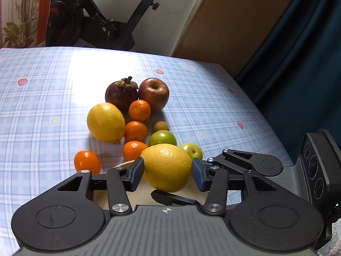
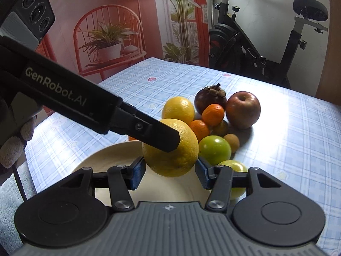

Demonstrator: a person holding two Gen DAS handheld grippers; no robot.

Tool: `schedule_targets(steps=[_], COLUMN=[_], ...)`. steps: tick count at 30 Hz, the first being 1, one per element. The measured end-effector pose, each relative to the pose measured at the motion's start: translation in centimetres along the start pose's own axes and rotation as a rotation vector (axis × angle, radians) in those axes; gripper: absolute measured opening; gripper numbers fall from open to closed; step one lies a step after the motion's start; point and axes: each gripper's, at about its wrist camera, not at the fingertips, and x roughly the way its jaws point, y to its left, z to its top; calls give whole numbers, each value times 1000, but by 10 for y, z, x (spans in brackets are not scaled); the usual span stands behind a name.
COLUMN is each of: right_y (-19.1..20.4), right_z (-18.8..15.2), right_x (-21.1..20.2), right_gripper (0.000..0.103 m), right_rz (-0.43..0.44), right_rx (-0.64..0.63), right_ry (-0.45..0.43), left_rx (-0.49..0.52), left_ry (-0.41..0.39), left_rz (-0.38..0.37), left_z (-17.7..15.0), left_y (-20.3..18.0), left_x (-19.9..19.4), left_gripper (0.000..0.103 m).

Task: Organize fruits
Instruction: 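Carry the lemon with the left tool over the cream bowl, then lower the lemon into the bowl and open the left tool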

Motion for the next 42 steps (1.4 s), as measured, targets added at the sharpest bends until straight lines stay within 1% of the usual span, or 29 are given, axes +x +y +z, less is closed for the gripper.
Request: schedule_targets(steps=[6, 16, 23, 24, 28, 33, 42], right_y=[9, 10, 8, 8, 6, 2, -17], right_z=[-8, -14, -15, -14, -13, -13, -14], right_x=[17, 28, 29, 28, 20, 6, -31], right_gripper=[54, 54, 55, 55, 61, 61, 61], right_rz=[9, -8, -7, -14, -23, -27, -55], right_rx=[-11, -40, -27, -28, -6, 30, 107], right_ry=[23, 23, 20, 21, 9, -13, -84], left_rx=[-51, -37, -29, -29, -27, -26, -23], left_ry=[12, 10, 1, -1, -27, -51, -94], left_rz=[9, 41, 52, 52, 63, 73, 79], left_z=[-11, -17, -18, -18, -19, -19, -11], left_y=[16, 18, 18, 17, 15, 12, 3], left_x=[4, 13, 15, 15, 9, 0, -9], left_gripper=[51, 52, 52, 51, 52, 52, 52])
